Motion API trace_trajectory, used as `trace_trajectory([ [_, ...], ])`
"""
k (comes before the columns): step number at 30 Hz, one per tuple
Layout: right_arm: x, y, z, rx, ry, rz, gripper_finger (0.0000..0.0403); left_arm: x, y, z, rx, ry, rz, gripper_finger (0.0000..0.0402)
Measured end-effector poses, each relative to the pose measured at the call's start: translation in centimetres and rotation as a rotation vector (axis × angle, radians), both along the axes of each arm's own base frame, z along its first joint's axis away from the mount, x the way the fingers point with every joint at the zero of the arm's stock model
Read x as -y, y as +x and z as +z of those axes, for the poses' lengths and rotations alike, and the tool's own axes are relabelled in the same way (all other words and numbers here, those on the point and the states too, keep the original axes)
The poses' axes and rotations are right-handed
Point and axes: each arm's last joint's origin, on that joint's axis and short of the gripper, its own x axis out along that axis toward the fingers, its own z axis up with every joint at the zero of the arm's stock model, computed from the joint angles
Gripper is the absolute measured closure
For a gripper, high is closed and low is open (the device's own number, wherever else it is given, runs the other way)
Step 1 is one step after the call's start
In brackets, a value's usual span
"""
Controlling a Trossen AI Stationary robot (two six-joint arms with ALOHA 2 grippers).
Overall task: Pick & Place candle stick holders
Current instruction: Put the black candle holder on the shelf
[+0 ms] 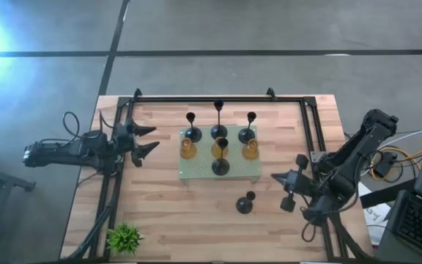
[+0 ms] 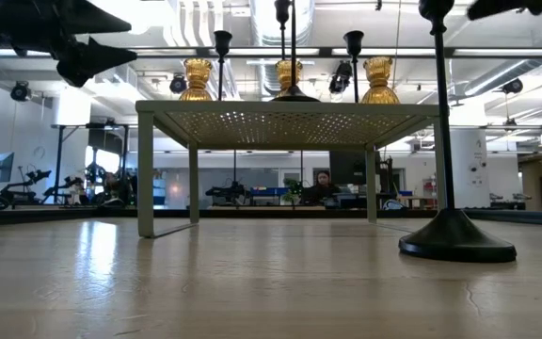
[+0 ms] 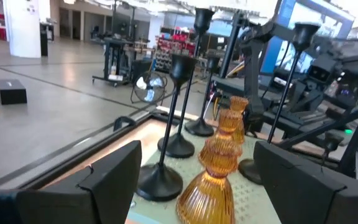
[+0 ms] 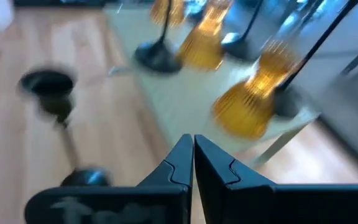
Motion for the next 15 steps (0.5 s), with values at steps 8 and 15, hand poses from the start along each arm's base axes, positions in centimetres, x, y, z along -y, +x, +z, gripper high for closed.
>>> trace_trajectory([
  [8, 1.6, 2.1, 3.8, -0.051, -0.034, 0.032, 0.0395, 0.1, 0.1, 0.0, 0.006, -0.022, -0.017, 0.0087],
  [15, 2.6, 1.7, 5.8, 0.017, -0.104, -0.007, 0.0395, 0.1, 0.0, 0.3, 0.049, -0.116, -0.024, 0.0087],
])
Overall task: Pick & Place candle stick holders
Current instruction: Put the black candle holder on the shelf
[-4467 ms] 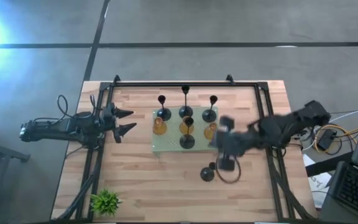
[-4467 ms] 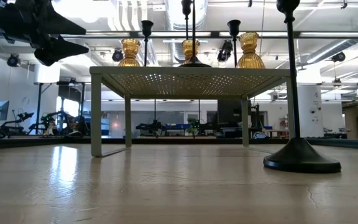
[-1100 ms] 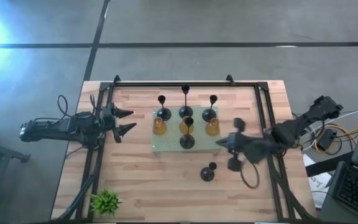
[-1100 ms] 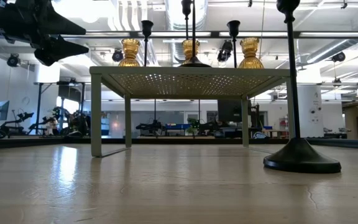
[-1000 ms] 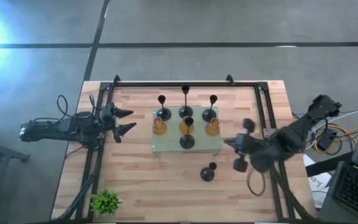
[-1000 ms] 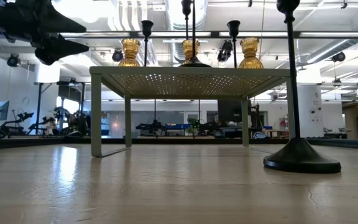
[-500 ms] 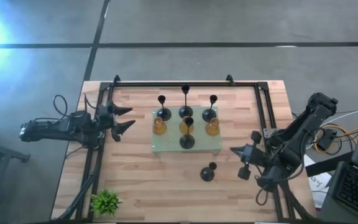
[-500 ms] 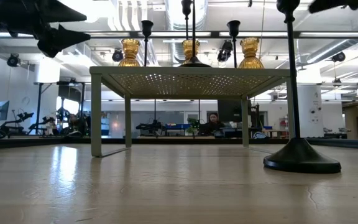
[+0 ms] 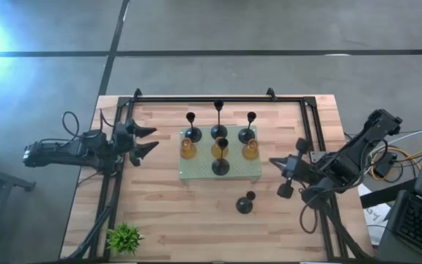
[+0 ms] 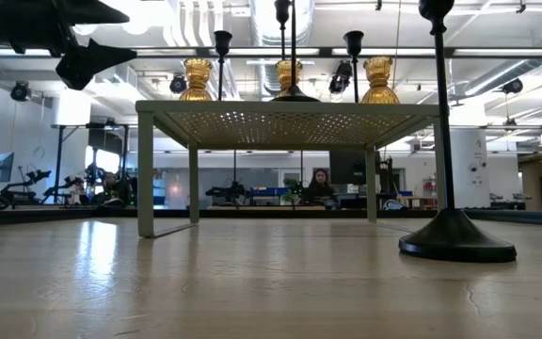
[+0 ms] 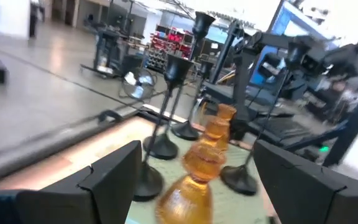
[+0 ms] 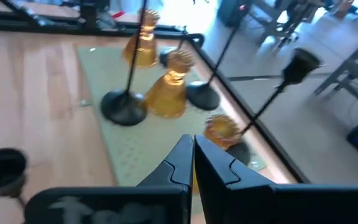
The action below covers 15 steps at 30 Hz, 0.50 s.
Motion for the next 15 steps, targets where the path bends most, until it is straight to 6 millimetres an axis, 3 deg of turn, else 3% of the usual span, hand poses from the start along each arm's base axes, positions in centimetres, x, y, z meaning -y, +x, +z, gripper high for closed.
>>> trace_trajectory([
  [10, 2.3, -2.3, -0.3, 0.060, 0.017, -0.040, 0.0395, 0.1, 0.4, -0.4, -0.008, -0.089, -0.049, 0.0087],
  [15, 2.9, -3.1, -1.1, 0.069, 0.035, -0.042, 0.0395, 0.4, 0.2, 1.8, 0.050, -0.021, -0.145, 0.0087],
])
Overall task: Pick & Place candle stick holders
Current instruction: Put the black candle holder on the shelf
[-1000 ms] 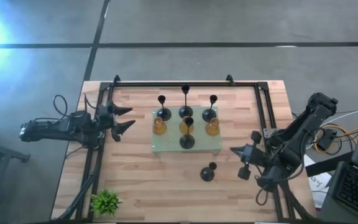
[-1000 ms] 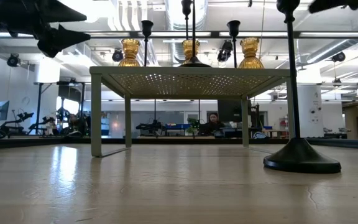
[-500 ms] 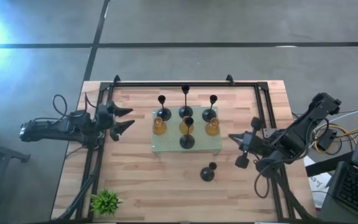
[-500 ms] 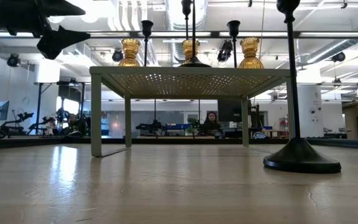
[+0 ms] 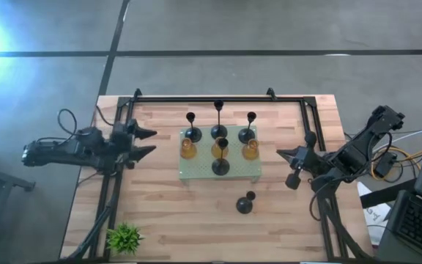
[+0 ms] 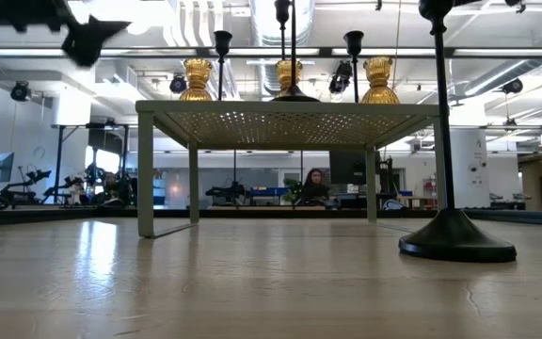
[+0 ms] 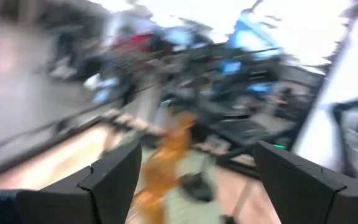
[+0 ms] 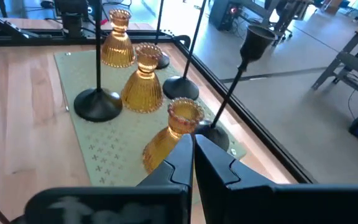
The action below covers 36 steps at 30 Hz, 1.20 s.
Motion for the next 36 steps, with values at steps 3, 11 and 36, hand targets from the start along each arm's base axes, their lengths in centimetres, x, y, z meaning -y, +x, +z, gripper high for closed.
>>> trace_trajectory([
  [3, 0.3, -0.3, -0.4, -0.002, -0.001, 0.000, 0.0394, 0.3, 0.3, 1.5, 0.051, 0.148, -0.082, 0.0087],
  [11, 0.6, -0.6, -1.0, 0.003, 0.002, -0.009, 0.0394, 0.8, 5.3, 2.4, -0.028, 0.260, -0.147, 0.0087],
  [36, 0.5, -0.5, -1.3, -0.010, -0.019, -0.009, 0.0394, 3.9, 17.9, 5.6, -0.228, 0.460, -0.210, 0.0114],
])
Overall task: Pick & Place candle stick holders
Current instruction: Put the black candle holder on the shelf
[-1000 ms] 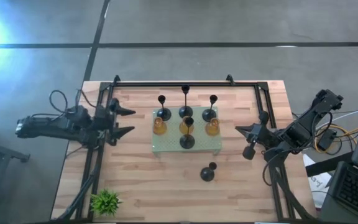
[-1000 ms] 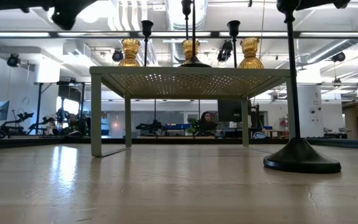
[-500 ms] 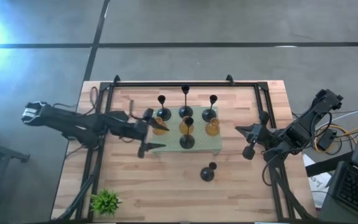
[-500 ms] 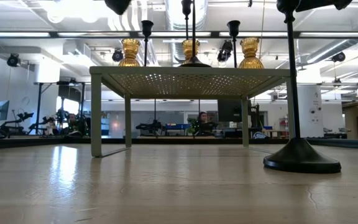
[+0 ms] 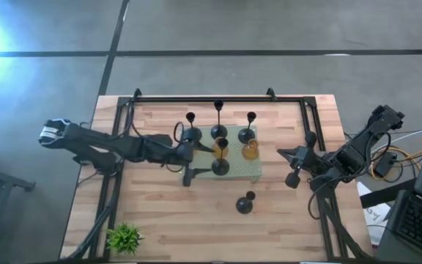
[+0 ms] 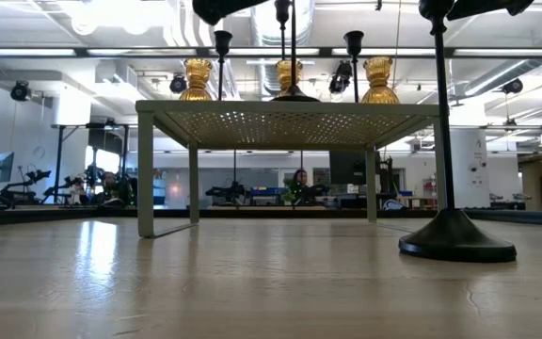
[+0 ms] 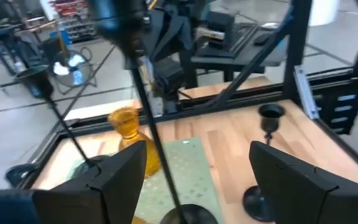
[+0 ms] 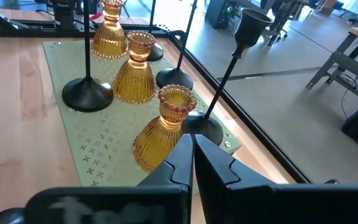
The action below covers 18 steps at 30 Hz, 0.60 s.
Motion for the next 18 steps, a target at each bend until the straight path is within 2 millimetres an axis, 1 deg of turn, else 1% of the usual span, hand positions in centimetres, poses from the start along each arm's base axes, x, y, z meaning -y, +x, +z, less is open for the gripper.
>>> trace_trajectory([
  [4, 0.0, 0.0, 0.0, -0.001, -0.001, -0.001, 0.0394, -0.2, 0.7, -0.4, -0.014, 0.011, 0.022, 0.0115],
  [9, 0.0, 0.0, 0.0, 0.000, -0.001, -0.001, 0.0394, -0.5, 1.1, -0.1, 0.050, 0.004, 0.034, 0.0115],
  [18, 0.0, 0.0, 0.0, 0.000, 0.000, -0.001, 0.0394, -1.2, 1.6, -0.1, 0.061, 0.002, 0.058, 0.0116],
])
